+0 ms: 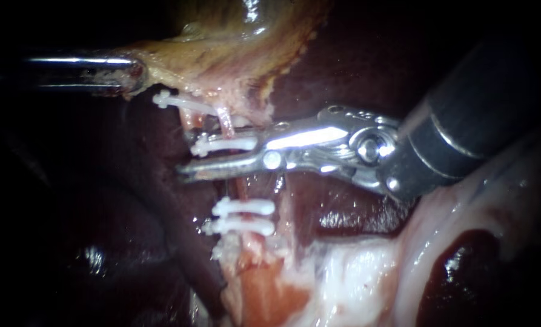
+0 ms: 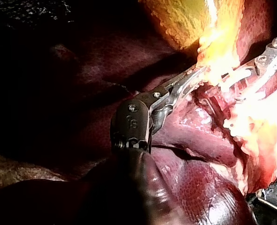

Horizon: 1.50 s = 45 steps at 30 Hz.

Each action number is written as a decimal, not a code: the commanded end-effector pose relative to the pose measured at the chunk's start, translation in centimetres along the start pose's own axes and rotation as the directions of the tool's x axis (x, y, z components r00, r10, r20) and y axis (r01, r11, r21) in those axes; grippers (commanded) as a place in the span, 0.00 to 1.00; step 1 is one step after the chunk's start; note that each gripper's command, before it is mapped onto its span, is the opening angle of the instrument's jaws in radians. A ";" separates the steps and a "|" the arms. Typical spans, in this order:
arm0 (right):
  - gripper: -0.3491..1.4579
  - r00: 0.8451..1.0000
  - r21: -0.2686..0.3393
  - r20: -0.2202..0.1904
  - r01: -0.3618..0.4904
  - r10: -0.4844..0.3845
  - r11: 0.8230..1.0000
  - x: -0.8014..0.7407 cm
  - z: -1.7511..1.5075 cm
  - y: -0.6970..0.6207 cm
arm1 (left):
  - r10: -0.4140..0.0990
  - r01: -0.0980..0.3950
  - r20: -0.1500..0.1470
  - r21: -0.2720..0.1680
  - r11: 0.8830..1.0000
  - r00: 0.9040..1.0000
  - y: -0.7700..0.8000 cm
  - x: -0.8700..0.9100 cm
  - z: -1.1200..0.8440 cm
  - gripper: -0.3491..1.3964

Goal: Going back third clip right tube

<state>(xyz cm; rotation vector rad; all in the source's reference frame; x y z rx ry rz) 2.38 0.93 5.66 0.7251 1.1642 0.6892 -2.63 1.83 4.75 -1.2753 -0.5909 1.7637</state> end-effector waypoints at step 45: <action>0.47 0.868 0.071 -0.006 0.496 -0.496 0.866 -0.41 -1.64 -0.26 | 0.002 -0.002 0.000 -0.002 1.000 1.000 0.10 -0.05 0.08 0.00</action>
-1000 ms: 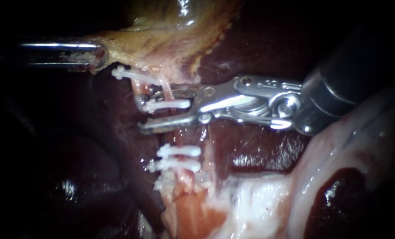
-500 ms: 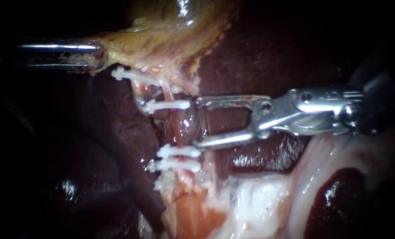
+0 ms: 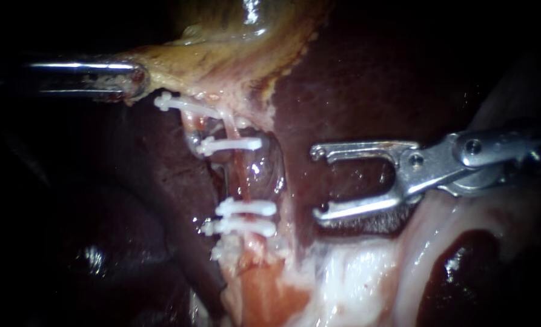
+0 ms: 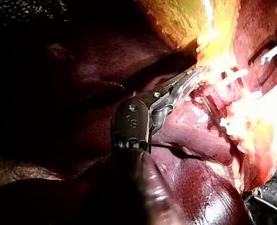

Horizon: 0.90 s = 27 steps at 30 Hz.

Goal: Going back third clip right tube

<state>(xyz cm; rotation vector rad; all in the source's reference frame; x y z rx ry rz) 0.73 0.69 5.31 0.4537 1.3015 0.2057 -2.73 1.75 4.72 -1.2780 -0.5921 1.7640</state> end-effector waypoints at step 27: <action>0.47 1.000 -0.003 -0.001 -0.001 0.001 1.000 0.00 -0.09 -0.02 | 0.026 -0.026 0.018 -0.028 0.999 0.999 -0.02 -0.36 0.73 0.00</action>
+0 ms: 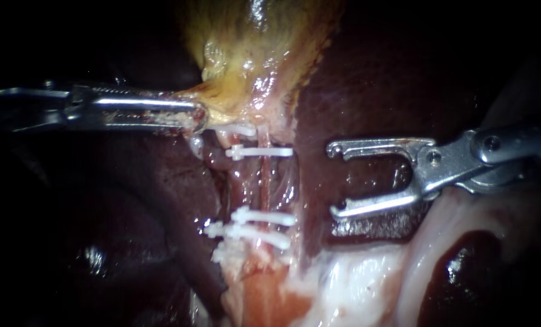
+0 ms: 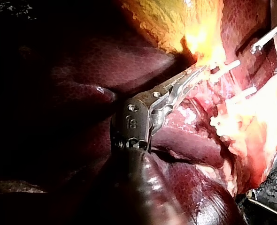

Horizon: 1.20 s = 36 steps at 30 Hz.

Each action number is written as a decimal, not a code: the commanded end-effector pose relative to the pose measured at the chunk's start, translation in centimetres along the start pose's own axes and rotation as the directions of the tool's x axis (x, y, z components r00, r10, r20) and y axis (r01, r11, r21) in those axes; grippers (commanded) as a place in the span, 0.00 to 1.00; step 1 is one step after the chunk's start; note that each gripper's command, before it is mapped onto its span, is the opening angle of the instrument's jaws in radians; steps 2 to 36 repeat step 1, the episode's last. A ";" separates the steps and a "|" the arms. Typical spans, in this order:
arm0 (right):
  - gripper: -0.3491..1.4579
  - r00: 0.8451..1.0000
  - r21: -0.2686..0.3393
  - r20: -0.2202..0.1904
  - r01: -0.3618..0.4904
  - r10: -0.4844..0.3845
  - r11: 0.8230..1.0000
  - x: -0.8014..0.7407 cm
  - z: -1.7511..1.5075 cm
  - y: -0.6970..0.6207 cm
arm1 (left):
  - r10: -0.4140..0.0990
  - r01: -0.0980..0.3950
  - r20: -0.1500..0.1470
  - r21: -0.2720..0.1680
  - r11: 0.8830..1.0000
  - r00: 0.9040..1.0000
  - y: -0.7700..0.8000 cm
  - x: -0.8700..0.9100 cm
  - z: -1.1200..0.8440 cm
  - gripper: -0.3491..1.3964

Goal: Going back third clip right tube

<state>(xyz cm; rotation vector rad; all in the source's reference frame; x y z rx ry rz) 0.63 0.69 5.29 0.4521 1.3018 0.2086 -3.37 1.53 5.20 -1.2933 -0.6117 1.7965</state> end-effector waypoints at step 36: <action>0.47 1.000 0.000 0.000 0.000 0.000 1.000 0.00 0.00 0.00 | 0.000 0.000 0.002 -0.007 1.000 1.000 0.00 0.00 -0.01 0.00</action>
